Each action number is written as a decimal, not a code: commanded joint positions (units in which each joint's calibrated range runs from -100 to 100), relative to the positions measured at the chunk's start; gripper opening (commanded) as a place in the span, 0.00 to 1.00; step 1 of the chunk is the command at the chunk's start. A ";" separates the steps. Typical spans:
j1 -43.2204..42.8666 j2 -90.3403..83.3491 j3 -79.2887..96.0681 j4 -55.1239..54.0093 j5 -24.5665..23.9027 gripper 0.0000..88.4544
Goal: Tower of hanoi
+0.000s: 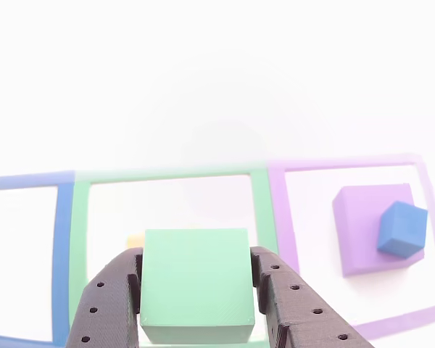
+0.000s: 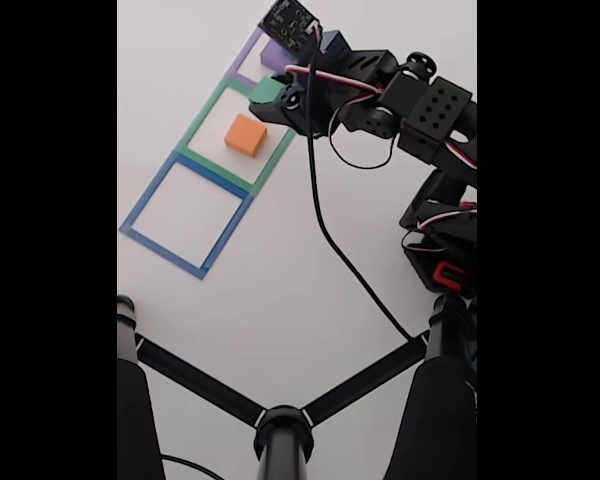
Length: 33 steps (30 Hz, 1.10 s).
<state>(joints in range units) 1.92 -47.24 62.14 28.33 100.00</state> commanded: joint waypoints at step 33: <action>-3.64 36.42 15.51 -65.12 0.00 0.08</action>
<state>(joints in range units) -1.02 -10.68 77.55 -34.35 100.00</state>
